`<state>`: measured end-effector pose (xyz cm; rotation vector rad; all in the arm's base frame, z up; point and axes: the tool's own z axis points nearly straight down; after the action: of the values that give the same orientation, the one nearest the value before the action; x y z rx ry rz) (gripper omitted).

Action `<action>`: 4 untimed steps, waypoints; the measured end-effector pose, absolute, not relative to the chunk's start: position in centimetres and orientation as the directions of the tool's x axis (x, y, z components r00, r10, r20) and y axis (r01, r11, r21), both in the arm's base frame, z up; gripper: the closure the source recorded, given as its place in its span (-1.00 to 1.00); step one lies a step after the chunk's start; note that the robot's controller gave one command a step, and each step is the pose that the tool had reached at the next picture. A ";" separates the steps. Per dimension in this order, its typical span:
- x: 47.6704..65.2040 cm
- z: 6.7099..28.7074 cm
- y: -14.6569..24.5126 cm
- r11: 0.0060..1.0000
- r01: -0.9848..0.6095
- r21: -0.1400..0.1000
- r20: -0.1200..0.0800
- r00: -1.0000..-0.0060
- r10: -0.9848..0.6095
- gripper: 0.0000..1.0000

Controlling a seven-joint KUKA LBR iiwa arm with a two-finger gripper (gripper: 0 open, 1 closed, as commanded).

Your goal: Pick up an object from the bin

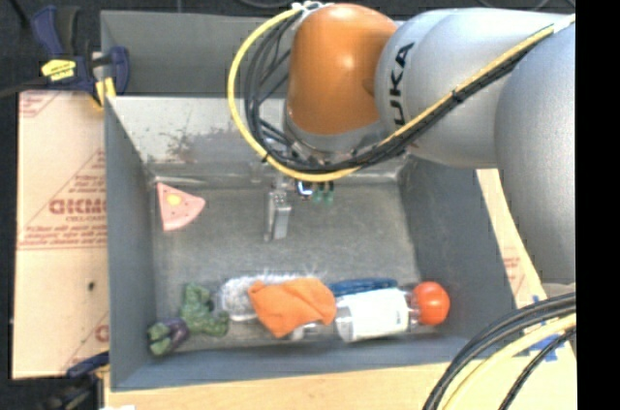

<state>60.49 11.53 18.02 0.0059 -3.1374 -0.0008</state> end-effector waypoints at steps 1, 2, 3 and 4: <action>60.5 18.2 11.5 1.000 -0.003 0.001 0.003 -1.000 -0.003 -1.00; 60.3 18.3 11.4 0.999 -0.033 0.000 -0.003 -0.999 -0.033 -1.00; 57.9 14.1 8.7 0.998 -0.064 0.002 -0.008 -0.998 -0.064 -1.00; 57.1 10.1 7.7 0.983 -0.183 -0.001 -0.001 -0.983 -0.183 -1.00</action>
Offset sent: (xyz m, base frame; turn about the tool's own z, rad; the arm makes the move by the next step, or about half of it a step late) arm -0.0123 -0.0057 -0.0066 -0.1063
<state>57.08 7.66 10.09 0.2890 -3.1297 0.0013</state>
